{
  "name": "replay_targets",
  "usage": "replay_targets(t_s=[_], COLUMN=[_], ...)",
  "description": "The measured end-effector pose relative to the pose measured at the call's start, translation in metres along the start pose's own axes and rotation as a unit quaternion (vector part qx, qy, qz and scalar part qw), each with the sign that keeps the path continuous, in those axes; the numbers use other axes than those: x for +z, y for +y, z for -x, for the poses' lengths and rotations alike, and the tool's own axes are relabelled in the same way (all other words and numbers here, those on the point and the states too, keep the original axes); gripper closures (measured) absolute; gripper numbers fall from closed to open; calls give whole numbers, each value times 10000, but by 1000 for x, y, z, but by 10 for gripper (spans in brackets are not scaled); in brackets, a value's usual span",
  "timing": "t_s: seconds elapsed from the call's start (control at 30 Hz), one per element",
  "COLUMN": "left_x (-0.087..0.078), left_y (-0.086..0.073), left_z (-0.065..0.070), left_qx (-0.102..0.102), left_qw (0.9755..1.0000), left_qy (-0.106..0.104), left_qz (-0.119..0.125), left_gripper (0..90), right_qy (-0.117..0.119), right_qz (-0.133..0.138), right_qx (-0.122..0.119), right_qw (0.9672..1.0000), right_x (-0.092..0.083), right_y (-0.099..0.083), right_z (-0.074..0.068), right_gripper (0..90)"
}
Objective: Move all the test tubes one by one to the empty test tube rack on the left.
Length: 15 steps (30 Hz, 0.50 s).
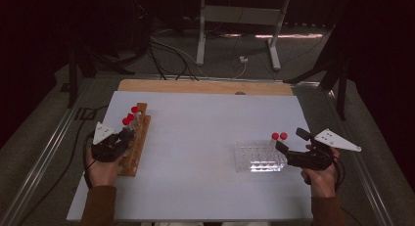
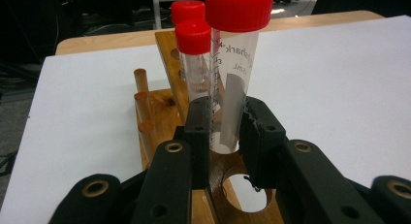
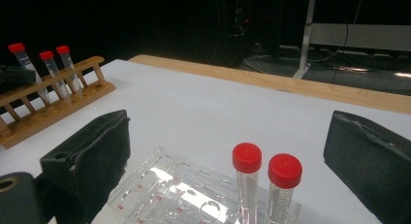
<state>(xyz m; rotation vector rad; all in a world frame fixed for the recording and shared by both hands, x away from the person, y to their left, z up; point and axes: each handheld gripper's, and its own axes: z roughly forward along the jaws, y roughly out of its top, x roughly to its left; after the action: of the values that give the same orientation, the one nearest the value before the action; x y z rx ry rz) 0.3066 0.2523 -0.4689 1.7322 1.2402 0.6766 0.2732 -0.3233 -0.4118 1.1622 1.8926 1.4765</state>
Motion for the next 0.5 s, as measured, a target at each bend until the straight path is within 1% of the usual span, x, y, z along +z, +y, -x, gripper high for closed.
replay_targets(t_s=[0.5], left_x=[-1], left_y=[-2], left_z=[1], left_qx=[-8], left_qw=[10000], left_qy=[-15], left_qz=[8], left_gripper=[732], right_qy=[2], right_qz=[14], right_qx=[-5], right_qw=[10000], right_x=[-1], right_y=[1], right_z=[0], right_gripper=[24])
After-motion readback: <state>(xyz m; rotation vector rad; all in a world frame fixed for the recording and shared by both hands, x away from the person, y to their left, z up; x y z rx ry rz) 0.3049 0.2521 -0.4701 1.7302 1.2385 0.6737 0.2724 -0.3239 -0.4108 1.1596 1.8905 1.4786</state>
